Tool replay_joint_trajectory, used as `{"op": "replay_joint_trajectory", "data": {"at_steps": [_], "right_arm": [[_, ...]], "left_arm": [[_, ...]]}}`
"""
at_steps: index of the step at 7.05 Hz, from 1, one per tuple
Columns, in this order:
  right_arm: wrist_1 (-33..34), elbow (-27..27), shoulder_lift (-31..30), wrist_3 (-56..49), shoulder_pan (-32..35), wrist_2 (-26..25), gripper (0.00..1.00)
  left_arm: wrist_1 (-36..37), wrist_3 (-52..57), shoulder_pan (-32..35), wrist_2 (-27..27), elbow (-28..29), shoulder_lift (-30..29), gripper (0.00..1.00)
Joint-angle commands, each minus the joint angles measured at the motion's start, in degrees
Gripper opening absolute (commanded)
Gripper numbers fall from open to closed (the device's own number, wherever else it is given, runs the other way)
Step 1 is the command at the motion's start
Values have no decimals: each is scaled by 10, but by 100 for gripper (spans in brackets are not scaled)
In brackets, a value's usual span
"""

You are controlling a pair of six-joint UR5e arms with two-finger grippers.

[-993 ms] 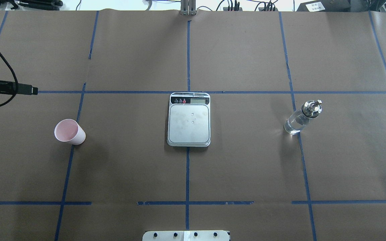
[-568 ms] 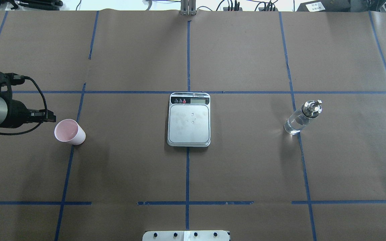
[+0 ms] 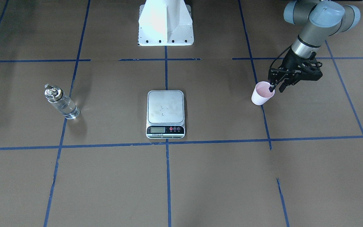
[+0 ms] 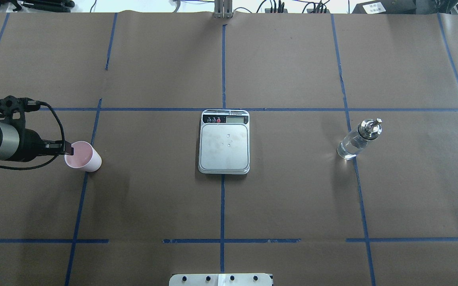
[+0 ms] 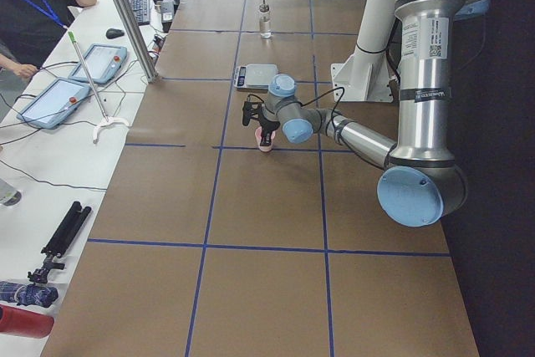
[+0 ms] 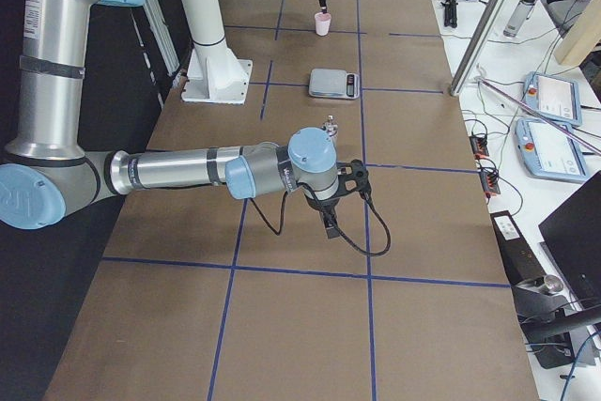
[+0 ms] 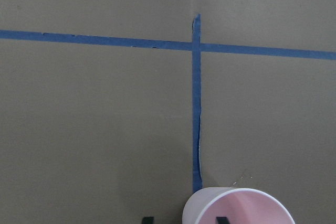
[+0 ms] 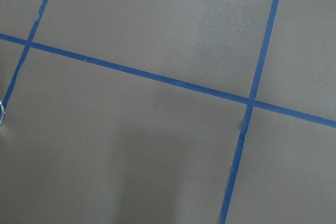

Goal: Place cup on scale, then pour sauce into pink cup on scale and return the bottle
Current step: 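Reach the left gripper to the pink cup and grasp it, then carry the pink cup with the left gripper onto the scale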

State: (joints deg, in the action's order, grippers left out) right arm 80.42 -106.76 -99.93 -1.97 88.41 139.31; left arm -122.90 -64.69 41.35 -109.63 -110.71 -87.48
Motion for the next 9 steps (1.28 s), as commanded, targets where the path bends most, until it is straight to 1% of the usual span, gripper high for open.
{"op": "replay_joint_trajectory", "data": {"at_steps": [1,2,3,4,5,6,7,8,9], "right_arm": [[0,0,-3,-1,0,1,100],[0,-1,-4,-1,0,4,100],[0,-1,-4,-1,0,12,100],[0,-1,-4,-1,0,13,100],[0,0,-4,-1,0,13,100],[0,0,-4,-1,0,13,100],[0,0,-6,-1,0,13,100],[-1,0,-7,-1,0,13,100],[0,-1,-8,-1,0,13,100]], "left_arm": [[-1,0,-12,0,0,0,32],[-2,0,-12,0,0,1,14],[-1,-1,-12,1,0,2,0],[-1,1,-11,1,-1,4,0],[4,1,-11,-2,-18,4,0],[46,2,-10,-25,-45,-4,0],[120,2,-8,-43,-78,-30,0],[211,2,-8,-43,-78,-116,0],[334,1,-9,-39,-69,-235,0]]}}
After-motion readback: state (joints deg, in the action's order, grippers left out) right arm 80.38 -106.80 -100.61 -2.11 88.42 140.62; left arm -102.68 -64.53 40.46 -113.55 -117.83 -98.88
